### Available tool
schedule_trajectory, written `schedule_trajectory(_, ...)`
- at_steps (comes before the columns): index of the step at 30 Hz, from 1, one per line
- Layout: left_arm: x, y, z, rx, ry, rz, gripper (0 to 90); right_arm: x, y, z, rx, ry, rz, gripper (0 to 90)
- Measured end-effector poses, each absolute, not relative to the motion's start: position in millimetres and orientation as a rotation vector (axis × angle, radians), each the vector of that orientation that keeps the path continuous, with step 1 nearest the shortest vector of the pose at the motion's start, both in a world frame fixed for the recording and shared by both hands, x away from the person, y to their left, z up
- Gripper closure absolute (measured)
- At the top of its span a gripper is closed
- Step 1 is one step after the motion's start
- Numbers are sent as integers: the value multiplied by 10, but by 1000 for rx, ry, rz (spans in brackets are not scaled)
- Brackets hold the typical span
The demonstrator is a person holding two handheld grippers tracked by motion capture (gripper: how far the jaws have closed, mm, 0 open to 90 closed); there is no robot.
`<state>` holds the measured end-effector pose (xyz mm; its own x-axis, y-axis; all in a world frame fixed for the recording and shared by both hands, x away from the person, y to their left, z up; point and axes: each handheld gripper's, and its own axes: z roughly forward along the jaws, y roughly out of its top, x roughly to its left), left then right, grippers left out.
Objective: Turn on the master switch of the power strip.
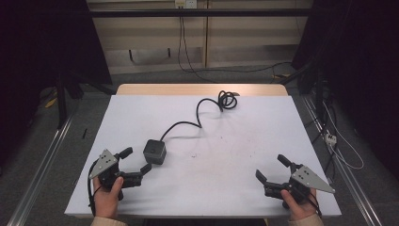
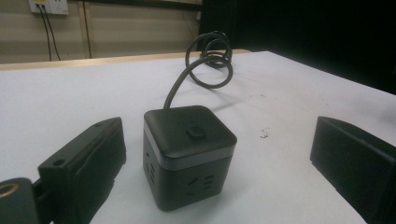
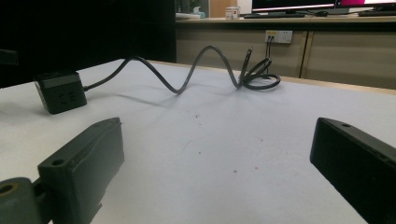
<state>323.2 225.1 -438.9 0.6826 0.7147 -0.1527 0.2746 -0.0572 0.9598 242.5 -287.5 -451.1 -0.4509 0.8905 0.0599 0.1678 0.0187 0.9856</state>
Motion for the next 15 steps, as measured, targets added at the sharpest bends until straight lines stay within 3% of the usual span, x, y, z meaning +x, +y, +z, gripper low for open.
schedule_trajectory(15, 3257, 2237, -4373, 1629, 817, 427, 30, 2435, -2860, -4514, 1078, 1698, 1493, 37)
